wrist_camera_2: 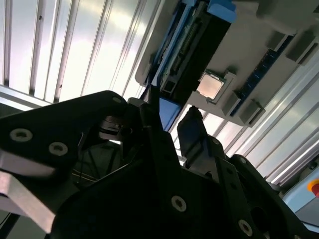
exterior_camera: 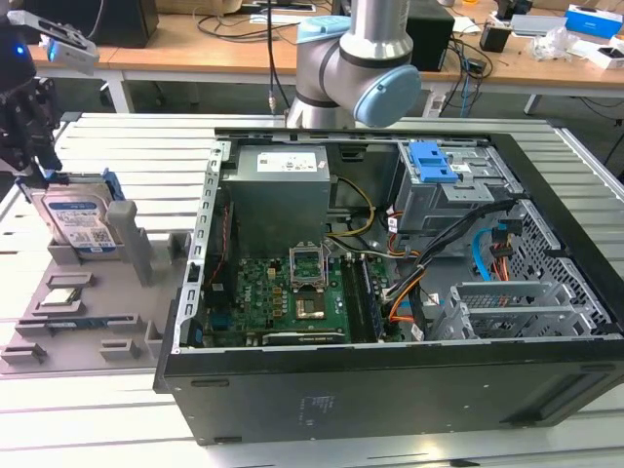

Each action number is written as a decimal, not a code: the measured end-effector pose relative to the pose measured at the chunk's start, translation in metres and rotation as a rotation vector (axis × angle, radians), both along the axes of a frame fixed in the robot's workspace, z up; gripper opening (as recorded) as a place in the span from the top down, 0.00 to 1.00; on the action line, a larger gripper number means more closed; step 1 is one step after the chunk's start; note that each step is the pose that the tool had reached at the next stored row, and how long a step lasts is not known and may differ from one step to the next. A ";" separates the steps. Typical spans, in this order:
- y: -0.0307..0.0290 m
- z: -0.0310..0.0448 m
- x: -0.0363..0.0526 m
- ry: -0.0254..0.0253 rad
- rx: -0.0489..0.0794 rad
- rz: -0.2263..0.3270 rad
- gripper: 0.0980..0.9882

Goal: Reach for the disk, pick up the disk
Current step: 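Pick up the disk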

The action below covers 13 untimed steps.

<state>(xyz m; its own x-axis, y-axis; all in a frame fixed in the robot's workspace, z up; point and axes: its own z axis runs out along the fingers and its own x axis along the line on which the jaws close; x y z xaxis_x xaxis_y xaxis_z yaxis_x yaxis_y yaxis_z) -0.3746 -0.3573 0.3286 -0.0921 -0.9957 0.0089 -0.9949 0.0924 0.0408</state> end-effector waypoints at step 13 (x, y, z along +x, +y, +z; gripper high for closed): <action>0.0019 -0.0323 0.0037 0.0001 0.000 0.027 0.64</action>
